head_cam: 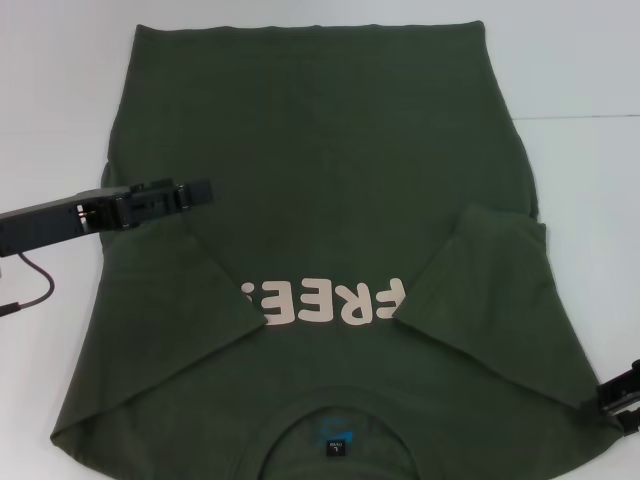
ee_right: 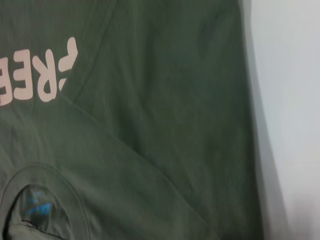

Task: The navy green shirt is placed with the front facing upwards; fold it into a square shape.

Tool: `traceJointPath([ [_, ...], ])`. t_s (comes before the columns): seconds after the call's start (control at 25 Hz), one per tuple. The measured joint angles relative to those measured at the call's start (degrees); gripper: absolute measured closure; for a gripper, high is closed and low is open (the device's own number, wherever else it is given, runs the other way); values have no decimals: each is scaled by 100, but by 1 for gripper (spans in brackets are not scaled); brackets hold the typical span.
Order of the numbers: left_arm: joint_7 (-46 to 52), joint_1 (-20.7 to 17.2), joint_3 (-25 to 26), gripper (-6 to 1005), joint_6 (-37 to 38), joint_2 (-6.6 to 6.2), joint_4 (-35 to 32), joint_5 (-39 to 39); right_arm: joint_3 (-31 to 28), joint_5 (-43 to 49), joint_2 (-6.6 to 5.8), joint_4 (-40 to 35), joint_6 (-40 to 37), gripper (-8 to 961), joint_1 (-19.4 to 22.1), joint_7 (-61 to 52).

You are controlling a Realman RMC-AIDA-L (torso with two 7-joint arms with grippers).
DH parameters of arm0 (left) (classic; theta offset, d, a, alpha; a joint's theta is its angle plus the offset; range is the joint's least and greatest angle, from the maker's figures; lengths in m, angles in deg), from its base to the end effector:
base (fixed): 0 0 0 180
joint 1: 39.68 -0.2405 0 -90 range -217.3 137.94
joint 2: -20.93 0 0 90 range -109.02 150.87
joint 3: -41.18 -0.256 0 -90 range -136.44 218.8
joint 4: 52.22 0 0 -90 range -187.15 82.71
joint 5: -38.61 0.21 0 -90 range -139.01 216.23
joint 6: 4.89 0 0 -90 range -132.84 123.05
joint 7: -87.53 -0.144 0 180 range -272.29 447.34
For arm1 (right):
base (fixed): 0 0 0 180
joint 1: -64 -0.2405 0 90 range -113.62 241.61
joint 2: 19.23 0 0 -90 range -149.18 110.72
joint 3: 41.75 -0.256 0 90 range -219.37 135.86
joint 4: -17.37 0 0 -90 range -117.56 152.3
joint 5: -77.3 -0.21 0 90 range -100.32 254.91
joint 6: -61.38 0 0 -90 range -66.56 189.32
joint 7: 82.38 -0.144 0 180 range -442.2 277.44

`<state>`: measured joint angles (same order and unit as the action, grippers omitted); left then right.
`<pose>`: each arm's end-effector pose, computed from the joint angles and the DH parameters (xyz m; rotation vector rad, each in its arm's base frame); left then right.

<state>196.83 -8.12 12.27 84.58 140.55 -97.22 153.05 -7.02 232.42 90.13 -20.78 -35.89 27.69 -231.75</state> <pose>-0.2572 0.3535 0.0459 -2.4006 -1.2118 -0.9281 0.3298 0.3153 0.0596 -2.0654 2.1918 -0.1831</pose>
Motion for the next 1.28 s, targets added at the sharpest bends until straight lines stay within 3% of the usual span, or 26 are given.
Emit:
traceJointPath([
  [0.44, -6, 49, 0, 35, 0, 8, 0, 0, 89, 0, 38, 27, 41, 423, 6, 75],
  [0.68, -6, 55, 0, 35, 0, 9, 0, 0, 213, 3, 98, -31, 50, 572, 27, 274],
  [0.88, -6, 54, 4, 36, -7, 9, 0, -1, 236, 1, 73, -53, 121, 816, 45, 277],
  [1.28, 5, 77, 8, 36, -9, 17, 0, -8, 241, -38, 43, -59, 100, 857, 28, 374],
])
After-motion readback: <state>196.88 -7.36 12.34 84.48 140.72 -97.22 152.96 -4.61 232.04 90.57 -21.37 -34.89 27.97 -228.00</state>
